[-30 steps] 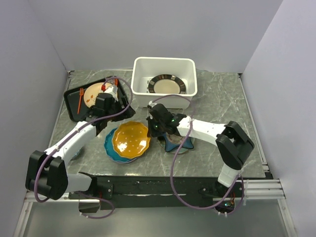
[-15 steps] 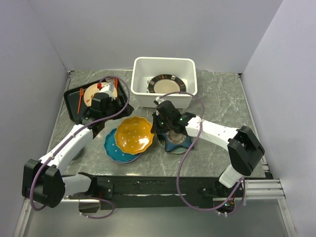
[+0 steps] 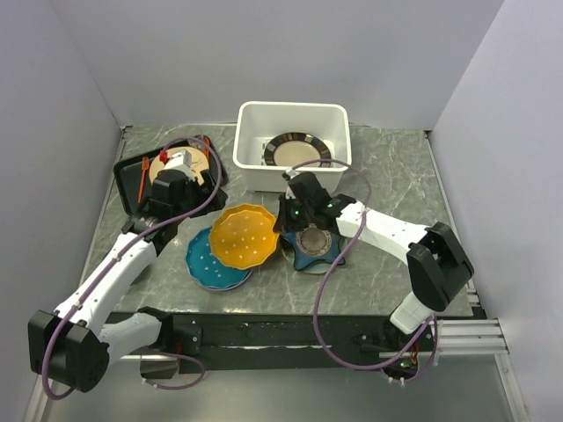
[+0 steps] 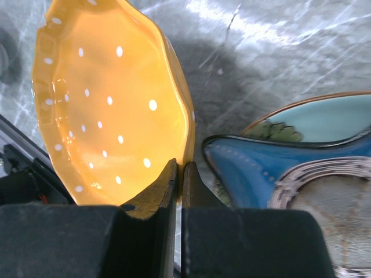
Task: Place the plates into the plastic bin on the countertop
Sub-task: Pick up the plate at the center of the board, then place the plate in the plastic bin.
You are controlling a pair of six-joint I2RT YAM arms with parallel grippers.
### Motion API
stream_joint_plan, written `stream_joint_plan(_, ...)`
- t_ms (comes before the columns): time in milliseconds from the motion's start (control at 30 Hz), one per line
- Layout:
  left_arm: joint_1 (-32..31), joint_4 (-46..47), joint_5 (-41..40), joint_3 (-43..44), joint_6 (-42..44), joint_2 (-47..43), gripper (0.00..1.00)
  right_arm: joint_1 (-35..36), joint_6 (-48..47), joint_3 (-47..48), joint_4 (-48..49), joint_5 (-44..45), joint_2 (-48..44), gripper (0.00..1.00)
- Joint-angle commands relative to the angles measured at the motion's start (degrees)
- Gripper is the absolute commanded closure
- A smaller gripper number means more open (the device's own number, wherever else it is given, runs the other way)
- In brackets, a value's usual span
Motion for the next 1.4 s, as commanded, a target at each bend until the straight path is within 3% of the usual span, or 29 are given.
stream_joint_plan(0, 0.4, -1.5, -1.1, 2.1, 0.7, -0.6, 0.16, -4.3, 0.7, 2.2, 8.2, -6.7, -6.7, 1.00)
stream_joint_plan(467, 0.7, 4.6, 4.6, 2.1, 0.2, 4.8, 0.16, -8.8, -0.7, 0.0, 5.2, -6.7, -13.3, 1.00)
stream_joint_plan(833, 1.4, 13.3, 19.8, 1.2, 0.0, 8.8, 0.16, -13.5, -1.0, -4.6, 3.7, -3.3, -21.7, 1.00)
stream_joint_plan(1367, 2.6, 36.7, 45.4, -4.4, -7.5, 15.1, 0.17, -17.5, -1.1, -4.7, 1.6, -2.9, -27.5, 1.00)
